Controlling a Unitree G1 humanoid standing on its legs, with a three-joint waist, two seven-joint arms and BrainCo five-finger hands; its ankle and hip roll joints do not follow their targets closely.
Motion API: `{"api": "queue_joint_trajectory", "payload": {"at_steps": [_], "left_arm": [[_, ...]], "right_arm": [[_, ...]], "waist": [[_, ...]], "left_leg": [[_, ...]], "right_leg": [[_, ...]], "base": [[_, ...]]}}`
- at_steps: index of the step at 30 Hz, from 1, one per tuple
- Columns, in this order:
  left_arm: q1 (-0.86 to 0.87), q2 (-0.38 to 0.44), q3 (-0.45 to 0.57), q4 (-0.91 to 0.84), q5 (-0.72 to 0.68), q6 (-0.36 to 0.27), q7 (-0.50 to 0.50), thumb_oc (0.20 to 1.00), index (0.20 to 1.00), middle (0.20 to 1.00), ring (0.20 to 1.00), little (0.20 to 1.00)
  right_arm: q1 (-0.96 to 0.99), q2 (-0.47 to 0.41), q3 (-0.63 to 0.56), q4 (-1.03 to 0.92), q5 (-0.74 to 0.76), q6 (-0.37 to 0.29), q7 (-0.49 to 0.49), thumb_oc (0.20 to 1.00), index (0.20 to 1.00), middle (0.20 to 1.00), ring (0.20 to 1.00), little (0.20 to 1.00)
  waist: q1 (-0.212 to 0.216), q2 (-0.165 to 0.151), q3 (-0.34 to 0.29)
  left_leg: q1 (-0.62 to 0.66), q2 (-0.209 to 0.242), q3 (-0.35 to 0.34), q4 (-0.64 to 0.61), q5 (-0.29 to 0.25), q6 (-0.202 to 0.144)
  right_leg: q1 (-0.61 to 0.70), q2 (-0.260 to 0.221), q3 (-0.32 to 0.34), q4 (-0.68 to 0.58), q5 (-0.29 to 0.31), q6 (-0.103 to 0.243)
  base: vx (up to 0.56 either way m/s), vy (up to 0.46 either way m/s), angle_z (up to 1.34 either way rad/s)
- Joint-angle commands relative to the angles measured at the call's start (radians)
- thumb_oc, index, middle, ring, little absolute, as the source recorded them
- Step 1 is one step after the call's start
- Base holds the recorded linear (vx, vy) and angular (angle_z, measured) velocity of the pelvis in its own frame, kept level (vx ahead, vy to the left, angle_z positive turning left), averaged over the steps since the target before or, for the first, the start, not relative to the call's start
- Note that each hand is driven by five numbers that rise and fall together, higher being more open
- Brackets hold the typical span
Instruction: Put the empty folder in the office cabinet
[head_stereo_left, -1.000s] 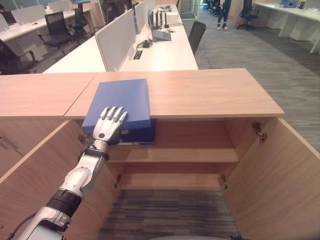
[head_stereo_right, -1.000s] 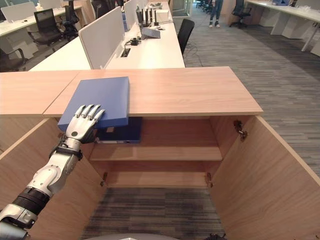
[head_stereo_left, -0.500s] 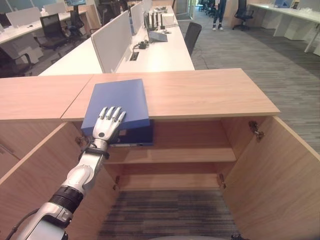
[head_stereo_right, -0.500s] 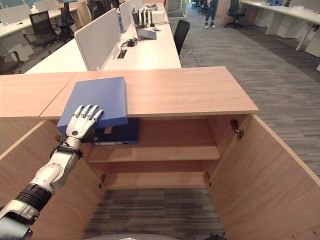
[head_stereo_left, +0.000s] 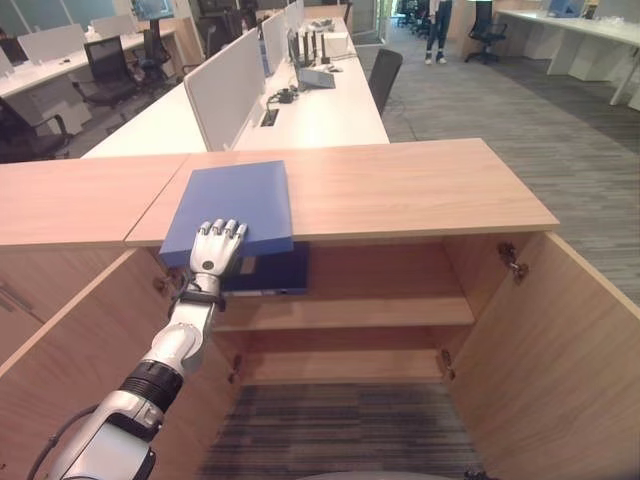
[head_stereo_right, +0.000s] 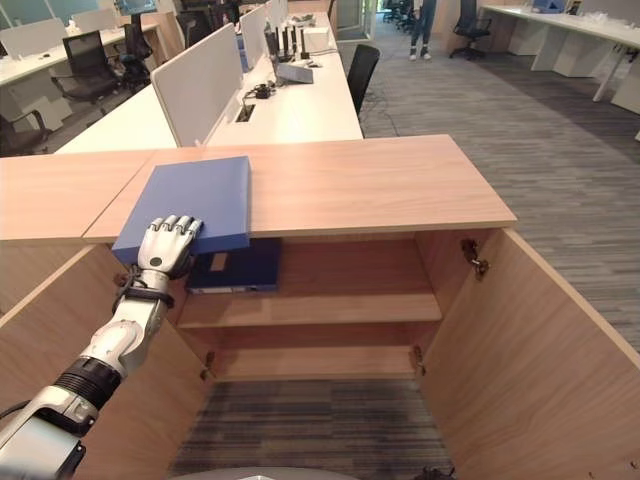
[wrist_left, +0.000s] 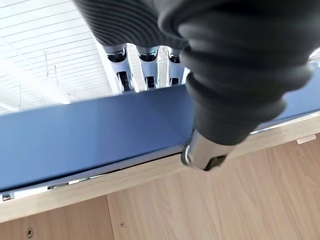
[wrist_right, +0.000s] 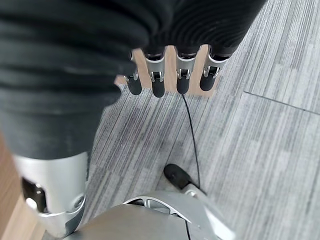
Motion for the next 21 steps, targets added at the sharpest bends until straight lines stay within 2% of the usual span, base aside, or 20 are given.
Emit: {"api": "queue_joint_trajectory", "payload": {"at_steps": [1,3,5,8,13,15,16,17,18,19,20,21], "left_arm": [[-0.139,0.034,-0.053,0.195,0.037,0.023,-0.023,0.2,0.2,0.2,0.2,0.2],[-0.139,0.024,-0.07,0.245,0.036,0.03,-0.02,0.2,0.2,0.2,0.2,0.2],[-0.15,-0.017,-0.101,0.385,0.008,0.046,-0.008,0.2,0.2,0.2,0.2,0.2],[-0.155,-0.044,-0.097,0.425,-0.038,0.05,0.014,0.2,0.2,0.2,0.2,0.2],[-0.095,-0.039,-0.01,0.252,-0.127,0.018,0.03,0.2,0.2,0.2,0.2,0.2],[-0.005,-0.043,0.067,0.048,-0.177,-0.047,0.037,0.2,0.2,0.2,0.2,0.2],[0.11,-0.036,0.114,-0.153,-0.201,-0.122,0.001,0.2,0.2,0.2,0.2,0.2],[0.124,-0.032,0.123,-0.169,-0.201,-0.123,-0.009,0.2,0.2,0.2,0.2,0.2],[0.228,-0.023,0.157,-0.337,-0.258,-0.196,-0.048,0.2,0.2,0.2,0.2,0.2],[0.266,-0.021,0.165,-0.393,-0.299,-0.234,-0.066,0.2,0.2,0.2,0.2,0.2],[0.277,-0.017,0.172,-0.406,-0.303,-0.236,-0.074,0.2,0.2,0.2,0.2,0.2],[0.352,-0.015,0.197,-0.507,-0.396,-0.29,-0.117,0.2,0.2,0.2,0.2,0.2]], "right_arm": [[-0.059,0.015,0.048,0.085,-0.036,0.019,-0.014,1.0,1.0,1.0,1.0,1.0],[-0.06,0.015,0.051,0.085,-0.037,0.017,-0.016,1.0,1.0,1.0,1.0,1.0],[-0.063,0.014,0.072,0.089,-0.06,0.009,-0.022,1.0,1.0,1.0,1.0,1.0],[-0.065,0.011,0.072,0.093,-0.059,0.004,-0.03,1.0,1.0,1.0,1.0,1.0],[-0.064,0.008,0.04,0.097,-0.034,0.006,-0.039,1.0,1.0,1.0,1.0,1.0],[-0.06,0.011,0.014,0.093,-0.022,0.013,-0.041,1.0,1.0,1.0,1.0,1.0],[-0.056,0.015,-0.006,0.089,-0.015,0.019,-0.037,1.0,1.0,1.0,1.0,1.0],[-0.053,0.015,-0.004,0.088,-0.015,0.019,-0.036,1.0,1.0,1.0,1.0,1.0],[-0.047,0.015,-0.026,0.083,-0.002,0.024,-0.035,1.0,1.0,1.0,1.0,1.0],[-0.045,0.015,-0.036,0.08,0.005,0.024,-0.034,1.0,1.0,1.0,1.0,1.0],[-0.043,0.016,-0.034,0.079,0.005,0.025,-0.033,1.0,1.0,1.0,1.0,1.0],[-0.033,0.013,-0.05,0.072,0.017,0.022,-0.032,1.0,1.0,1.0,1.0,1.0]], "waist": [[-0.006,-0.082,0.023],[-0.007,-0.081,0.022],[-0.01,-0.08,0.02],[-0.01,-0.08,0.02],[-0.002,-0.082,0.029],[0.01,-0.088,0.036],[0.021,-0.092,0.041],[0.019,-0.092,0.039],[0.029,-0.096,0.045],[0.034,-0.097,0.05],[0.032,-0.098,0.048],[0.039,-0.101,0.054]], "left_leg": [[0.043,-0.008,0.004,0.003,-0.128,-0.008],[0.044,-0.009,0.005,0.003,-0.128,-0.007],[0.047,-0.008,0.009,0.003,-0.128,-0.007],[0.047,-0.008,0.01,0.003,-0.127,-0.007],[0.045,-0.01,0.006,0.003,-0.126,-0.007],[0.042,-0.01,-0.001,0.003,-0.126,-0.006],[0.039,-0.011,-0.005,0.003,-0.127,-0.005],[0.04,-0.011,-0.005,0.003,-0.127,-0.005],[0.037,-0.013,-0.01,0.003,-0.126,-0.004],[0.035,-0.013,-0.012,0.003,-0.125,-0.003],[0.035,-0.013,-0.012,0.003,-0.125,-0.003],[0.03,-0.013,-0.015,0.003,-0.122,-0.002]], "right_leg": [[0.065,-0.058,0.029,0.007,-0.07,0.08],[0.066,-0.057,0.029,0.007,-0.07,0.079],[0.066,-0.056,0.031,0.007,-0.072,0.08],[0.066,-0.057,0.029,0.007,-0.073,0.08],[0.065,-0.057,0.025,0.007,-0.072,0.079],[0.066,-0.058,0.021,0.007,-0.072,0.078],[0.068,-0.058,0.018,0.007,-0.071,0.078],[0.068,-0.058,0.018,0.007,-0.071,0.078],[0.069,-0.059,0.016,0.007,-0.068,0.077],[0.068,-0.059,0.015,0.007,-0.066,0.077],[0.068,-0.059,0.015,0.007,-0.065,0.077],[0.065,-0.059,0.013,0.007,-0.062,0.077]], "base": [[0.0,0.0,0.0],[0.0,0.0,0.0],[0.0,0.004,-0.02],[0.0,0.006,-0.11],[0.0,0.003,-0.02],[0.0,0.0,0.0],[0.0,0.0,0.0],[0.03,-0.01,0.03],[0.01,-0.013,0.08],[0.01,-0.013,0.15],[0.0,-0.014,0.18],[-0.01,-0.014,0.17]]}}
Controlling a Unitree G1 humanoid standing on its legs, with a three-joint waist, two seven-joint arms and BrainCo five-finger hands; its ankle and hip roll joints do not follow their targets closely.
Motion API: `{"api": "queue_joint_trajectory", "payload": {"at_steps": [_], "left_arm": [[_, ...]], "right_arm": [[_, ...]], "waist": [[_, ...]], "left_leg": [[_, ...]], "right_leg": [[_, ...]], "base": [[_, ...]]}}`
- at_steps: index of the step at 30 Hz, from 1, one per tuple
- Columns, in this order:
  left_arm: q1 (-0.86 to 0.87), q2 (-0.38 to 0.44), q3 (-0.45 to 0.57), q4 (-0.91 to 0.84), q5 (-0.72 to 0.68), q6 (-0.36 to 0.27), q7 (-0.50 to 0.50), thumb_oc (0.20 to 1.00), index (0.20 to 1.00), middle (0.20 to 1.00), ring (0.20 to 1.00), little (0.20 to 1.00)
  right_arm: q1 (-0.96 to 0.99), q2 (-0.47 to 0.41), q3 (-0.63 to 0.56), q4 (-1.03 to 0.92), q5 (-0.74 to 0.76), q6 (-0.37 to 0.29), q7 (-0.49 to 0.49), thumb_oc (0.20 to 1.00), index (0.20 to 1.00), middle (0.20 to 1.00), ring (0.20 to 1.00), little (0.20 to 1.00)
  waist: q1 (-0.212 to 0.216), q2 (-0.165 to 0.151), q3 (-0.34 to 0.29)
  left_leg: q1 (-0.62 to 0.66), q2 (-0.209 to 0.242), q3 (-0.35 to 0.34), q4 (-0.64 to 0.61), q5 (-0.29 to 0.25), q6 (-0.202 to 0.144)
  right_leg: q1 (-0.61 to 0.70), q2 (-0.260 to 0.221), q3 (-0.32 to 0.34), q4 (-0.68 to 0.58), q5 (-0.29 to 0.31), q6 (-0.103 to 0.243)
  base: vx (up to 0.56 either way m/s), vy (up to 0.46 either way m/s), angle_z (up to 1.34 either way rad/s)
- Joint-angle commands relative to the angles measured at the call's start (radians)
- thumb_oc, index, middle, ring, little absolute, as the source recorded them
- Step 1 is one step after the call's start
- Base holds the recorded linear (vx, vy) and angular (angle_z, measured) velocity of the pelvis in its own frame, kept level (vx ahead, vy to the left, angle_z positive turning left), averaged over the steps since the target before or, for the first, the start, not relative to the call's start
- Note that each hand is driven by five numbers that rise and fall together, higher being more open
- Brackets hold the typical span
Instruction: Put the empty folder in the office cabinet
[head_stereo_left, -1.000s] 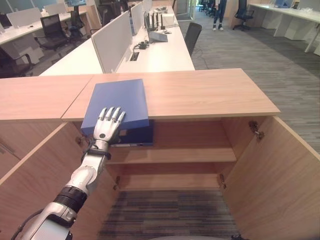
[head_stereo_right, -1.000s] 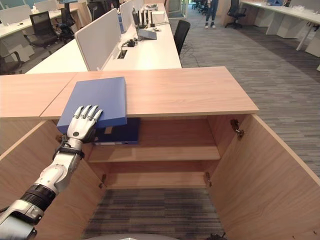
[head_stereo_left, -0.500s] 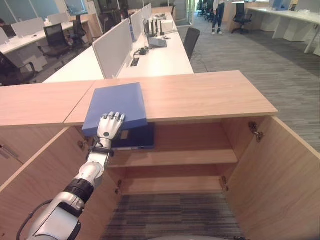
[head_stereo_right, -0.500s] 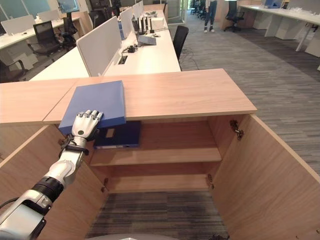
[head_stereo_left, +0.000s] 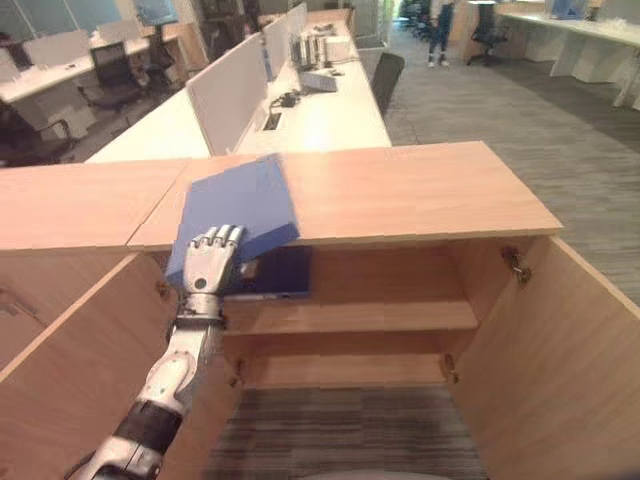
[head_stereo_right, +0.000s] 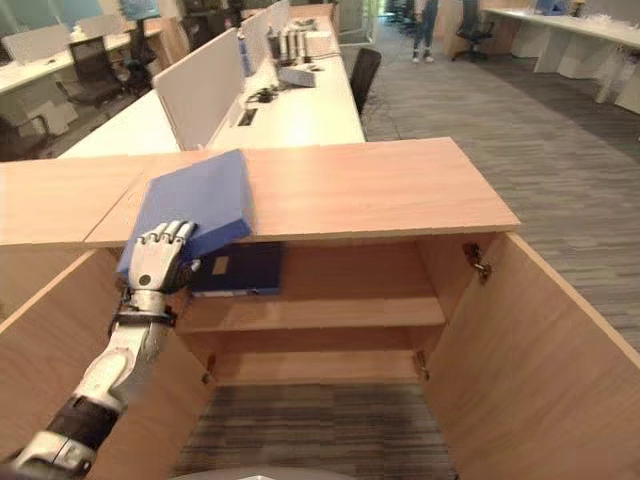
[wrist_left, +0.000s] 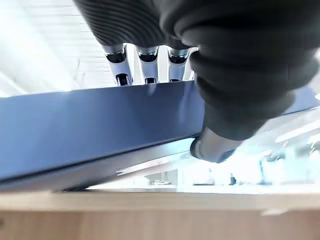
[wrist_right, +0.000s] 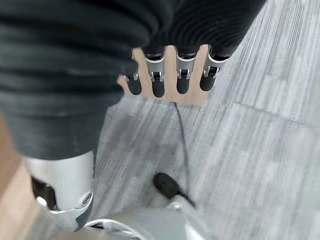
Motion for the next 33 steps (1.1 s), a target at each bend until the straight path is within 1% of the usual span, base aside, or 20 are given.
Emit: {"api": "queue_joint_trajectory", "payload": {"at_steps": [1,5,6,7,8,10,12,14,18,19,20,21,22,23,24,25,29,30,31,33], "left_arm": [[0.049,0.036,0.018,-0.069,-0.266,-0.153,-0.166,0.2,0.2,0.2,0.2,0.2],[0.12,0.049,0.04,-0.218,-0.416,-0.216,-0.248,0.2,0.2,0.2,0.2,0.2],[0.126,0.05,0.045,-0.226,-0.421,-0.214,-0.254,0.2,0.2,0.2,0.2,0.2],[0.132,0.059,0.044,-0.282,-0.484,-0.232,-0.282,0.2,0.2,0.2,0.2,0.2],[0.134,0.06,0.047,-0.287,-0.488,-0.231,-0.286,0.2,0.2,0.2,0.2,0.2],[0.151,0.073,0.074,-0.363,-0.566,-0.244,-0.314,0.2,0.2,0.2,0.2,0.2],[0.154,0.074,0.078,-0.368,-0.569,-0.242,-0.317,0.2,0.2,0.2,0.2,0.2],[0.162,0.079,0.119,-0.413,-0.635,-0.246,-0.304,0.2,0.2,0.2,0.2,0.2],[0.16,0.061,0.156,-0.45,-0.811,-0.267,-0.321,0.2,0.2,0.2,0.2,0.2],[0.156,0.049,0.169,-0.465,-0.91,-0.274,-0.341,0.2,0.2,0.2,0.2,0.2],[0.153,0.045,0.178,-0.472,-0.953,-0.278,-0.348,0.2,0.2,0.2,0.2,0.2],[0.154,0.045,0.18,-0.473,-0.956,-0.277,-0.35,0.2,0.2,0.2,0.2,0.2],[0.146,0.031,0.19,-0.483,-1.039,-0.28,-0.366,0.2,0.2,0.2,0.2,0.2],[0.147,0.031,0.192,-0.484,-1.041,-0.28,-0.367,0.2,0.2,0.2,0.2,0.2],[0.139,0.015,0.194,-0.489,-1.12,-0.276,-0.393,0.2,0.2,0.2,0.2,0.2],[0.139,0.015,0.194,-0.489,-1.121,-0.276,-0.394,0.2,0.2,0.2,0.2,0.2],[0.119,0.001,0.191,-0.509,-1.259,-0.274,-0.445,0.2,0.2,0.2,0.2,0.2],[0.119,0.001,0.191,-0.509,-1.26,-0.274,-0.446,0.2,0.2,0.2,0.2,0.2],[0.119,0.0,0.192,-0.514,-1.278,-0.265,-0.459,0.2,0.2,0.2,0.2,0.2],[0.107,0.035,0.195,-0.548,-1.356,-0.266,-0.497,0.2,0.2,0.2,0.2,0.2]], "right_arm": [[-0.077,0.037,-0.01,0.076,0.035,0.001,-0.009,1.0,1.0,1.0,1.0,1.0],[-0.068,0.032,-0.015,0.07,0.042,-0.006,0.002,1.0,1.0,1.0,1.0,1.0],[-0.067,0.032,-0.013,0.07,0.041,-0.006,0.002,1.0,1.0,1.0,1.0,1.0],[-0.067,0.029,-0.014,0.068,0.043,-0.008,0.009,1.0,1.0,1.0,1.0,1.0],[-0.067,0.029,-0.014,0.068,0.043,-0.008,0.01,1.0,1.0,1.0,1.0,1.0],[-0.063,0.024,-0.015,0.069,0.042,-0.01,0.019,1.0,1.0,1.0,1.0,1.0],[-0.063,0.025,-0.014,0.069,0.042,-0.01,0.019,1.0,1.0,1.0,1.0,1.0],[-0.058,0.026,-0.011,0.068,0.039,-0.009,0.023,1.0,1.0,1.0,1.0,1.0],[-0.058,0.028,-0.005,0.066,0.033,-0.007,0.032,1.0,1.0,1.0,1.0,1.0],[-0.059,0.027,-0.004,0.066,0.032,-0.006,0.038,1.0,1.0,1.0,1.0,1.0],[-0.06,0.026,-0.004,0.067,0.032,-0.005,0.041,1.0,1.0,1.0,1.0,1.0],[-0.061,0.026,-0.004,0.067,0.031,-0.005,0.042,1.0,1.0,1.0,1.0,1.0],[-0.061,0.026,-0.005,0.068,0.029,-0.002,0.048,1.0,1.0,1.0,1.0,1.0],[-0.062,0.026,-0.005,0.068,0.029,-0.002,0.049,1.0,1.0,1.0,1.0,1.0],[-0.065,0.025,-0.005,0.068,0.024,0.0,0.057,1.0,1.0,1.0,1.0,1.0],[-0.065,0.025,-0.005,0.068,0.024,0.0,0.057,1.0,1.0,1.0,1.0,1.0],[-0.076,0.023,0.009,0.058,0.007,-0.002,0.072,1.0,1.0,1.0,1.0,1.0],[-0.075,0.023,0.009,0.057,0.007,-0.002,0.072,1.0,1.0,1.0,1.0,1.0],[-0.07,0.025,0.011,0.049,0.017,-0.02,0.091,1.0,1.0,1.0,1.0,1.0],[-0.067,0.033,0.009,0.042,0.017,-0.022,0.1,1.0,1.0,1.0,1.0,1.0]], "waist": [[0.005,-0.084,0.04],[0.011,-0.089,0.046],[0.01,-0.089,0.045],[0.012,-0.088,0.048],[0.011,-0.088,0.047],[0.014,-0.087,0.049],[0.012,-0.087,0.049],[0.015,-0.087,0.05],[0.019,-0.087,0.051],[0.02,-0.087,0.051],[0.021,-0.086,0.052],[0.021,-0.086,0.052],[0.023,-0.086,0.053],[0.023,-0.085,0.053],[0.024,-0.085,0.056],[0.023,-0.085,0.056],[0.026,-0.085,0.06],[0.026,-0.086,0.061],[0.026,-0.086,0.062],[0.024,-0.085,0.062]], "left_leg": [[0.013,-0.013,-0.016,0.003,-0.106,0.0],[0.0,-0.013,-0.023,0.003,-0.1,0.001],[0.0,-0.013,-0.023,0.003,-0.1,0.001],[-0.004,-0.013,-0.025,0.003,-0.098,0.001],[-0.005,-0.013,-0.026,0.003,-0.098,0.001],[-0.007,-0.014,-0.027,0.003,-0.097,0.0],[-0.007,-0.014,-0.027,0.003,-0.097,0.0],[-0.006,-0.014,-0.028,0.003,-0.097,-0.001],[-0.007,-0.014,-0.029,0.003,-0.095,-0.002],[-0.006,-0.014,-0.031,0.003,-0.095,-0.002],[-0.006,-0.014,-0.031,0.003,-0.094,-0.002],[-0.006,-0.014,-0.031,0.003,-0.095,-0.002],[-0.006,-0.014,-0.032,0.003,-0.094,-0.002],[-0.006,-0.014,-0.032,0.003,-0.094,-0.002],[-0.006,-0.015,-0.033,0.003,-0.094,-0.002],[-0.006,-0.015,-0.033,0.003,-0.094,-0.002],[-0.004,-0.014,-0.034,0.003,-0.094,-0.002],[-0.003,-0.014,-0.034,0.003,-0.094,-0.002],[-0.004,-0.014,-0.034,0.003,-0.093,-0.002],[-0.008,-0.014,-0.034,0.003,-0.091,-0.002]], "right_leg": [[0.045,-0.059,0.016,0.008,-0.051,0.076],[0.035,-0.057,0.013,0.008,-0.047,0.076],[0.035,-0.057,0.013,0.008,-0.047,0.076],[0.032,-0.057,0.011,0.008,-0.046,0.075],[0.032,-0.057,0.011,0.008,-0.046,0.075],[0.03,-0.056,0.008,0.008,-0.045,0.076],[0.03,-0.056,0.008,0.008,-0.045,0.076],[0.03,-0.056,0.006,0.008,-0.046,0.076],[0.032,-0.057,0.003,0.008,-0.046,0.076],[0.032,-0.058,0.002,0.008,-0.046,0.075],[0.033,-0.059,0.001,0.008,-0.046,0.076],[0.033,-0.059,0.001,0.008,-0.046,0.076],[0.034,-0.059,0.001,0.008,-0.046,0.076],[0.034,-0.059,0.001,0.008,-0.046,0.076],[0.035,-0.06,-0.002,0.008,-0.045,0.076],[0.036,-0.06,-0.002,0.008,-0.045,0.076],[0.039,-0.06,-0.001,0.008,-0.046,0.075],[0.039,-0.06,-0.001,0.008,-0.046,0.075],[0.038,-0.059,0.001,0.008,-0.045,0.075],[0.033,-0.06,0.003,0.008,-0.042,0.076]], "base": [[-0.01,-0.017,0.09],[-0.01,-0.014,0.08],[0.0,0.0,0.0],[0.0,0.0,0.0],[0.0,0.0,0.0],[0.0,0.0,0.0],[0.0,0.0,0.0],[0.0,0.0,0.0],[0.0,0.005,0.03],[-0.01,0.011,0.08],[0.0,0.009,0.06],[0.0,0.0,0.0],[0.0,0.0,0.0],[0.0,0.0,0.0],[0.0,0.0,0.0],[0.0,0.0,0.0],[0.0,0.0,0.0],[0.0,0.0,0.0],[0.0,0.0,0.0],[0.0,0.0,0.0]]}}
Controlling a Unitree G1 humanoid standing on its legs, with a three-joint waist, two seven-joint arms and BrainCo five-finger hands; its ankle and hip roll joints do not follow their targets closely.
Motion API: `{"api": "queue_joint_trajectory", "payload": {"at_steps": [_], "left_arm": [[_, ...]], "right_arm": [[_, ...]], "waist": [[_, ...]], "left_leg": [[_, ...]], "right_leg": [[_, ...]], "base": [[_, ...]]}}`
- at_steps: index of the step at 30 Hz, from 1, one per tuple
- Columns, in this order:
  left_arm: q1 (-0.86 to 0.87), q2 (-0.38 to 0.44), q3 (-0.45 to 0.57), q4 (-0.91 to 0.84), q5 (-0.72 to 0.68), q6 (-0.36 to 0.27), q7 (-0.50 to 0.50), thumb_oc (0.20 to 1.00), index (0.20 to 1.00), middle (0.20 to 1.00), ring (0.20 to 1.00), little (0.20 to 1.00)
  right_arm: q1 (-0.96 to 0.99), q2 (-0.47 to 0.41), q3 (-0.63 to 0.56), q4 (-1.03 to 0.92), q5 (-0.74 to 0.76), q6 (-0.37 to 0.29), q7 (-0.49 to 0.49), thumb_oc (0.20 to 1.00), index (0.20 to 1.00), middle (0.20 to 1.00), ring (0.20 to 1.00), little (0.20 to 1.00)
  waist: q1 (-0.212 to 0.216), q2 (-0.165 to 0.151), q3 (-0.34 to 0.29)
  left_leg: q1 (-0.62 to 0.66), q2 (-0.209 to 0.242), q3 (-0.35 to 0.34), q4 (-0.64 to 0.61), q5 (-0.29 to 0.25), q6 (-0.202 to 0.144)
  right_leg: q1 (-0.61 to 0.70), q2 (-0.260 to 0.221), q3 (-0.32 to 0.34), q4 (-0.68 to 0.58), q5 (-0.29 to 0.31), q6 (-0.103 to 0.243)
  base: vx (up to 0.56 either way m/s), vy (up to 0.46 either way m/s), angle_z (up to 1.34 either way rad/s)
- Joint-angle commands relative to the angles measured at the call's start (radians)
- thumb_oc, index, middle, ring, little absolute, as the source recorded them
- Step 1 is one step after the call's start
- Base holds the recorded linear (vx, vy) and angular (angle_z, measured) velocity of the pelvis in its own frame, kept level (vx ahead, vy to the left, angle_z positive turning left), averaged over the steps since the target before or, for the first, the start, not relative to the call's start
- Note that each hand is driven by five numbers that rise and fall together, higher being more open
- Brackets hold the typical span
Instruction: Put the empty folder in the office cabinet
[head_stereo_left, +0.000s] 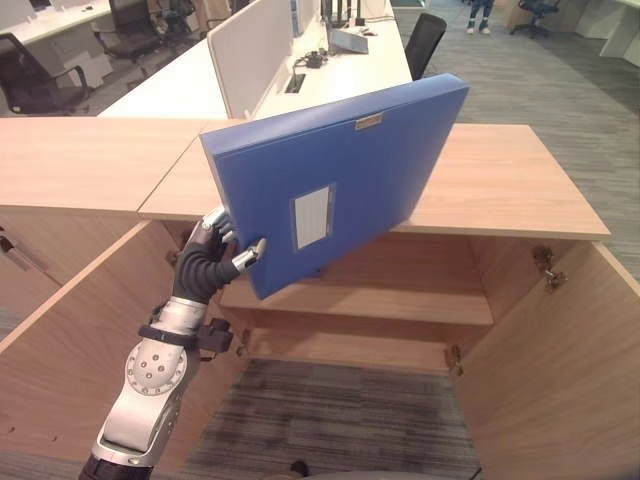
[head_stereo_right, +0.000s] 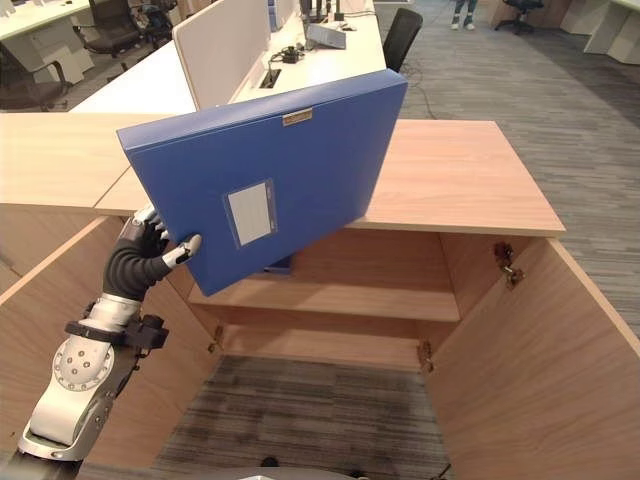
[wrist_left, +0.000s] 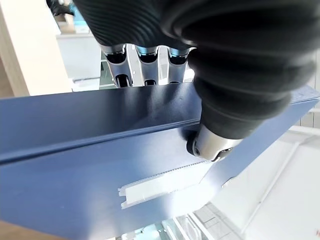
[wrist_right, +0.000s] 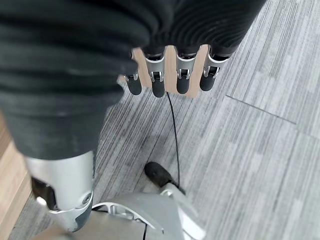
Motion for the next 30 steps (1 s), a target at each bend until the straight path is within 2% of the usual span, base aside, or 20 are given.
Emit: {"api": "queue_joint_trajectory", "payload": {"at_steps": [1,5,9,16,21,23,24,26,28,30], "left_arm": [[-0.029,0.043,0.032,-0.134,-0.116,-0.044,-0.042,0.2,0.2,0.2,0.2,0.2],[-0.058,0.059,0.024,-0.161,-0.216,-0.042,-0.067,0.2,0.2,0.2,0.2,0.2],[-0.084,0.053,-0.027,-0.153,-0.3,-0.022,-0.092,0.2,0.2,0.2,0.2,0.2],[-0.043,0.069,-0.1,-0.096,-0.39,0.05,-0.131,0.2,0.2,0.2,0.2,0.2],[0.018,0.084,-0.093,-0.078,-0.388,0.072,-0.138,0.2,0.2,0.2,0.2,0.2],[0.069,0.106,-0.086,-0.064,-0.368,0.085,-0.138,0.2,0.2,0.2,0.2,0.2],[0.069,0.107,-0.084,-0.065,-0.369,0.086,-0.138,0.2,0.2,0.2,0.2,0.2],[0.105,0.114,-0.096,-0.042,-0.334,0.086,-0.137,0.2,0.2,0.2,0.2,0.2],[0.131,0.126,-0.074,-0.036,-0.287,0.084,-0.129,0.2,0.2,0.2,0.2,0.2],[0.225,0.137,-0.017,-0.042,-0.246,0.085,-0.152,0.2,0.2,0.2,0.2,0.2]], "right_arm": [[-0.048,0.025,0.042,0.045,0.017,-0.015,0.019,1.0,1.0,1.0,1.0,1.0],[-0.045,0.037,0.055,0.05,0.003,-0.015,0.026,1.0,1.0,1.0,1.0,1.0],[-0.047,0.043,0.068,0.05,-0.003,-0.019,0.03,1.0,1.0,1.0,1.0,1.0],[-0.066,0.056,0.079,0.02,0.035,-0.037,0.041,1.0,1.0,1.0,1.0,1.0],[-0.079,0.061,0.072,-0.026,0.108,-0.056,0.035,1.0,1.0,1.0,1.0,1.0],[-0.132,0.066,0.053,-0.067,0.218,-0.056,0.03,1.0,1.0,1.0,1.0,1.0],[-0.133,0.066,0.054,-0.066,0.219,-0.055,0.03,1.0,1.0,1.0,1.0,1.0],[-0.161,0.014,0.057,-0.138,0.249,-0.073,0.006,1.0,1.0,1.0,1.0,1.0],[-0.182,-0.003,0.042,-0.165,0.269,-0.083,-0.02,1.0,1.0,1.0,1.0,1.0],[-0.13,-0.064,0.021,-0.351,0.247,-0.08,-0.027,1.0,1.0,1.0,1.0,1.0]], "waist": [[-0.001,-0.073,-0.018],[-0.004,-0.073,-0.022],[-0.008,-0.073,-0.024],[-0.014,-0.07,-0.026],[-0.011,-0.067,-0.026],[-0.003,-0.066,-0.028],[-0.004,-0.067,-0.027],[0.003,-0.072,-0.026],[0.009,-0.07,-0.022],[0.006,-0.069,-0.014]], "left_leg": [[-0.002,-0.01,-0.002,0.003,-0.094,0.001],[-0.003,-0.013,-0.001,0.003,-0.096,0.004],[-0.003,-0.014,-0.002,0.003,-0.097,0.006],[-0.002,-0.014,0.002,0.003,-0.097,0.012],[0.0,-0.014,0.002,0.003,-0.097,0.013],[0.0,-0.014,0.003,0.003,-0.095,0.014],[0.001,-0.014,0.004,0.003,-0.095,0.014],[0.0,-0.014,0.001,0.003,-0.093,0.013],[-0.002,-0.015,0.0,0.003,-0.093,0.013],[-0.001,-0.014,0.006,0.003,-0.093,0.012]], "right_leg": [[0.024,-0.059,0.029,0.007,-0.031,0.069],[0.021,-0.058,0.031,0.007,-0.03,0.069],[0.022,-0.058,0.034,0.007,-0.03,0.068],[0.02,-0.058,0.042,0.007,-0.026,0.067],[0.02,-0.057,0.046,0.007,-0.026,0.066],[0.019,-0.056,0.048,0.007,-0.025,0.065],[0.02,-0.056,0.048,0.007,-0.025,0.065],[0.018,-0.053,0.049,0.007,-0.026,0.064],[0.017,-0.053,0.048,0.007,-0.025,0.065],[0.015,-0.053,0.051,0.007,-0.024,0.065]], "base": [[0.0,0.0,0.0],[0.0,0.0,0.0],[0.0,0.0,0.0],[0.0,0.0,0.0],[0.0,0.0,0.0],[0.0,0.0,0.0],[0.02,-0.009,-0.08],[0.01,-0.011,-0.07],[0.0,0.0,0.0],[0.0,0.0,0.0]]}}
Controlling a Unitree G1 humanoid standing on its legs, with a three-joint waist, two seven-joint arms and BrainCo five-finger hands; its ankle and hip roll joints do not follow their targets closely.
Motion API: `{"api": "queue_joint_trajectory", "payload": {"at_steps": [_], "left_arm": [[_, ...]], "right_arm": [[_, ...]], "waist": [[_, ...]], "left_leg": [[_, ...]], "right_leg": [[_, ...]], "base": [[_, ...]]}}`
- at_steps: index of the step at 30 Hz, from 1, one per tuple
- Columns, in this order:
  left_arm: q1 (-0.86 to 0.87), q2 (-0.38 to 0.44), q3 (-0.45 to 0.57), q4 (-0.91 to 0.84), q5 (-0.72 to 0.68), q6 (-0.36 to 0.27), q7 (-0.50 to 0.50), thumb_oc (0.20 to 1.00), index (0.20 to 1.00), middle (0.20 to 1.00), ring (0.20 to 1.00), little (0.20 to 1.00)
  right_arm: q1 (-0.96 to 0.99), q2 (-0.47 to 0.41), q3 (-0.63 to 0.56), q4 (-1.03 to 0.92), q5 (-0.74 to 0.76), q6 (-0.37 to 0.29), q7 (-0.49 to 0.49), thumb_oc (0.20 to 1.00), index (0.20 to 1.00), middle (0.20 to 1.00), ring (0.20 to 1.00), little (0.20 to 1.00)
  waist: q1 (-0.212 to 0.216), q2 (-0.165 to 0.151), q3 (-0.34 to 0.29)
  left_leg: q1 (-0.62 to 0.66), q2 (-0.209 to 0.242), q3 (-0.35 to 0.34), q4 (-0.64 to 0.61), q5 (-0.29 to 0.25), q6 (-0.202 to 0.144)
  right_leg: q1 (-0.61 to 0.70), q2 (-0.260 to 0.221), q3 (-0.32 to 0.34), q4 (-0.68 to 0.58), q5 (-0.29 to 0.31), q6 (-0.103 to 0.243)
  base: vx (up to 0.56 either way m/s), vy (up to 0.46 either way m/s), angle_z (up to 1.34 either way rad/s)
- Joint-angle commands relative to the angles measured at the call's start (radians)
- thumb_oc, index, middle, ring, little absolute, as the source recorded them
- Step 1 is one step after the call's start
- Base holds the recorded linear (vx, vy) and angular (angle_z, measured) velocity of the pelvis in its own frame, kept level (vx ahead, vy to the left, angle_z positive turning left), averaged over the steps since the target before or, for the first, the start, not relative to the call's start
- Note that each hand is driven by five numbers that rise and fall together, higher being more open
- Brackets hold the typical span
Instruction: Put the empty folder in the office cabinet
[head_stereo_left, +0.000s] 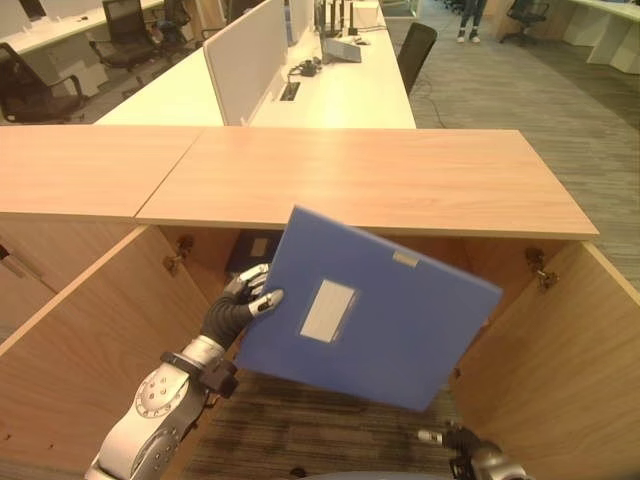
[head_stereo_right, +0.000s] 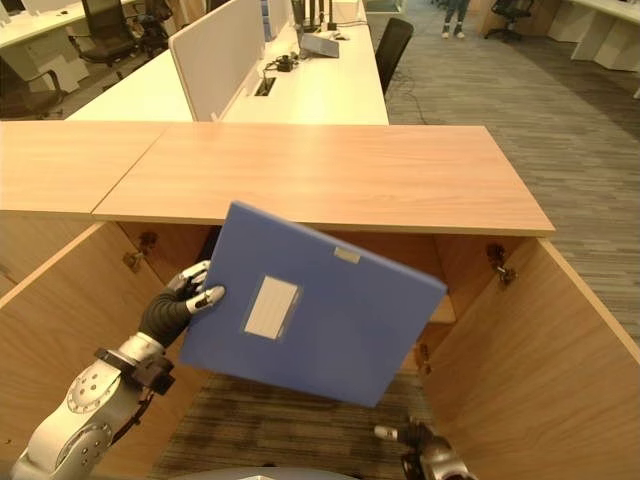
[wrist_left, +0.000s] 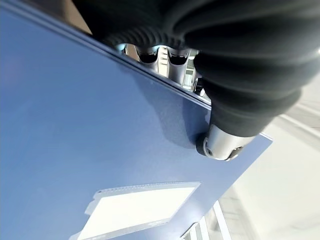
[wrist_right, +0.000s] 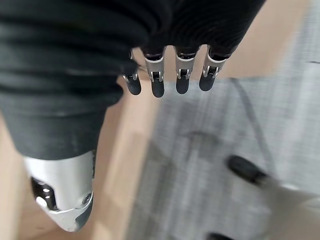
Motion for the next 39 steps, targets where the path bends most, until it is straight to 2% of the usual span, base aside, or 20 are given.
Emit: {"api": "queue_joint_trajectory", "payload": {"at_steps": [1,4,6,14,21,25,29,36,39], "left_arm": [[0.044,0.028,0.092,-0.094,0.049,-0.071,-0.018,0.2,0.2,0.2,0.2,0.2],[0.098,0.051,0.137,-0.048,0.142,-0.072,-0.029,0.2,0.2,0.2,0.2,0.2],[0.128,0.05,0.171,-0.03,0.191,-0.08,-0.034,0.2,0.2,0.2,0.2,0.2],[0.152,0.023,0.261,0.013,0.333,-0.082,-0.025,0.2,0.2,0.2,0.2,0.2],[0.122,-0.015,0.272,0.029,0.376,-0.081,-0.019,0.2,0.2,0.2,0.2,0.2],[0.078,-0.014,0.245,0.03,0.378,-0.087,-0.027,0.2,0.2,0.2,0.2,0.2],[0.024,0.02,0.21,0.014,0.4,-0.093,-0.05,0.2,0.2,0.2,0.2,0.2],[-0.023,0.044,0.172,0.002,0.398,-0.09,-0.081,0.2,0.2,0.2,0.2,0.2],[-0.039,0.051,0.166,-0.001,0.401,-0.092,-0.084,0.2,0.2,0.2,0.2,0.2]], "right_arm": [[-0.022,-0.055,0.0,-0.122,0.011,-0.027,-0.025,1.0,1.0,1.0,1.0,1.0],[0.075,-0.147,-0.068,-0.411,-0.015,-0.041,-0.038,1.0,1.0,1.0,1.0,1.0],[0.125,-0.188,-0.122,-0.517,-0.025,-0.042,-0.048,1.0,1.0,1.0,1.0,1.0],[0.159,-0.241,-0.215,-0.681,-0.095,-0.022,-0.062,1.0,1.0,1.0,1.0,1.0],[0.143,-0.27,-0.241,-0.824,-0.14,-0.024,-0.06,1.0,1.0,1.0,1.0,1.0],[0.112,-0.287,-0.197,-0.907,-0.133,-0.046,-0.008,1.0,1.0,1.0,1.0,1.0],[0.069,-0.303,-0.108,-1.012,-0.104,-0.047,0.09,1.0,1.0,1.0,1.0,1.0],[-0.008,-0.333,0.012,-1.071,-0.108,-0.037,0.195,1.0,1.0,1.0,1.0,1.0],[-0.041,-0.334,0.044,-1.083,-0.103,-0.038,0.208,1.0,1.0,1.0,1.0,1.0]], "waist": [[-0.001,-0.065,0.009],[-0.015,-0.066,0.015],[-0.019,-0.064,0.013],[-0.021,-0.063,0.008],[-0.023,-0.064,0.01],[-0.022,-0.068,0.009],[-0.018,-0.073,0.006],[-0.009,-0.077,0.003],[-0.008,-0.077,0.003]], "left_leg": [[-0.003,-0.014,-0.009,0.003,-0.092,0.011],[-0.004,-0.015,-0.005,0.003,-0.096,0.012],[-0.004,-0.017,-0.007,0.003,-0.098,0.014],[-0.007,-0.017,-0.004,0.003,-0.102,0.016],[-0.004,-0.015,0.0,0.003,-0.103,0.018],[-0.005,-0.015,0.002,0.003,-0.101,0.016],[-0.004,-0.011,0.003,0.003,-0.098,0.012],[-0.005,-0.009,0.006,0.003,-0.097,0.008],[-0.005,-0.009,0.007,0.003,-0.097,0.008]], "right_leg": [[0.023,-0.054,0.037,0.007,-0.026,0.065],[0.02,-0.055,0.035,0.007,-0.026,0.066],[0.02,-0.057,0.033,0.007,-0.026,0.067],[0.016,-0.058,0.035,0.007,-0.03,0.066],[0.015,-0.059,0.038,0.007,-0.031,0.065],[0.016,-0.059,0.038,0.007,-0.03,0.064],[0.017,-0.06,0.037,0.007,-0.03,0.063],[0.017,-0.062,0.035,0.007,-0.028,0.062],[0.017,-0.063,0.034,0.007,-0.028,0.061]], "base": [[-0.01,-0.002,-0.03],[0.0,0.002,-0.05],[0.0,0.0,0.0],[0.0,0.0,0.0],[0.0,0.0,0.0],[0.0,0.0,0.0],[0.0,0.0,0.0],[0.0,0.0,0.0],[0.0,0.0,0.0]]}}
